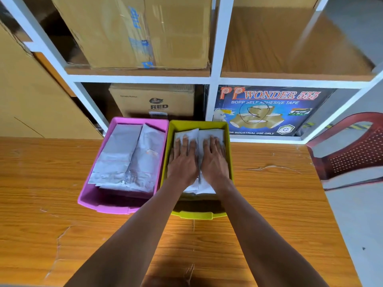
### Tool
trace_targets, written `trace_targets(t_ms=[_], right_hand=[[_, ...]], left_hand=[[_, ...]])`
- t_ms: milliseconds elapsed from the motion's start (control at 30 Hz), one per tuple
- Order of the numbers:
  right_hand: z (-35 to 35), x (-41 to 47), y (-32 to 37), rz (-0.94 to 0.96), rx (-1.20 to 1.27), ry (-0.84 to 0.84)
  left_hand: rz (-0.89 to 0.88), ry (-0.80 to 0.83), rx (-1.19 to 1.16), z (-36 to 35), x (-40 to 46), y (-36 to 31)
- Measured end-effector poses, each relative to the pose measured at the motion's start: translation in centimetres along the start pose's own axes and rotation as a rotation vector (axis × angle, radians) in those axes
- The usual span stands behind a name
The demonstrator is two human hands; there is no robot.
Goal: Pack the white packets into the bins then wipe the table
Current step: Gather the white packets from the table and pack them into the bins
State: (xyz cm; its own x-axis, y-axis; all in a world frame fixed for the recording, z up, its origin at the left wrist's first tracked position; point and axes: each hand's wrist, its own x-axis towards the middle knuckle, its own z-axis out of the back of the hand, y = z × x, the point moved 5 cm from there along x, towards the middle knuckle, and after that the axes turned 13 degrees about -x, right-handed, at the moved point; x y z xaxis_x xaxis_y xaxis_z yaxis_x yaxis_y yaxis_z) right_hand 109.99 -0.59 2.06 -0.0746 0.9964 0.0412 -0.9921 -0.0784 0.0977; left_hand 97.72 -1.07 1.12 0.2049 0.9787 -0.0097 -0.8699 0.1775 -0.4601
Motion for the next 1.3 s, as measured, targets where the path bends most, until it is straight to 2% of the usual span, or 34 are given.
trace_targets(t_ms=[100, 200, 300, 367, 567, 800, 967, 1167, 1300], right_hand=[[-0.3, 0.3, -0.1, 0.012, -0.003, -0.081], [-1.5, 0.6, -0.1, 0.024, -0.009, -0.044], [-2.6, 0.8, 0.1, 0.014, -0.017, -0.022], [-2.8, 0.8, 0.1, 0.007, -0.029, -0.047], [-3.7, 0.8, 0.2, 0.002, -0.086, -0.027], [-4.4, 1.0, 0.1, -0.004, -0.148, -0.004], [-5.2, 1.3, 0.0, -0.021, -0.175, 0.027], [-5.5, 1.5, -0.1, -0.035, -0.183, 0.068], [-5.2, 1.5, 0.0, -0.023, -0.196, 0.117]], left_hand=[[-0.073, -0.069, -0.025, 0.8, 0.7, -0.5], [-0.121, -0.065, -0.015, -0.1, 1.2, 0.3], [-0.290, -0.018, 0.181, -1.4, 0.8, 0.2], [-0.342, -0.034, 0.229, -1.5, 0.5, 0.1], [-0.345, -0.044, 0.351, -1.8, 0.1, -0.4], [-0.300, -0.019, 0.376, -2.5, 0.4, 0.0], [-0.255, 0.020, 0.368, -3.1, 1.0, 0.7], [-0.282, 0.048, 0.457, -3.2, 0.9, 0.5], [-0.299, 0.133, 0.469, -3.3, 1.0, 0.5]])
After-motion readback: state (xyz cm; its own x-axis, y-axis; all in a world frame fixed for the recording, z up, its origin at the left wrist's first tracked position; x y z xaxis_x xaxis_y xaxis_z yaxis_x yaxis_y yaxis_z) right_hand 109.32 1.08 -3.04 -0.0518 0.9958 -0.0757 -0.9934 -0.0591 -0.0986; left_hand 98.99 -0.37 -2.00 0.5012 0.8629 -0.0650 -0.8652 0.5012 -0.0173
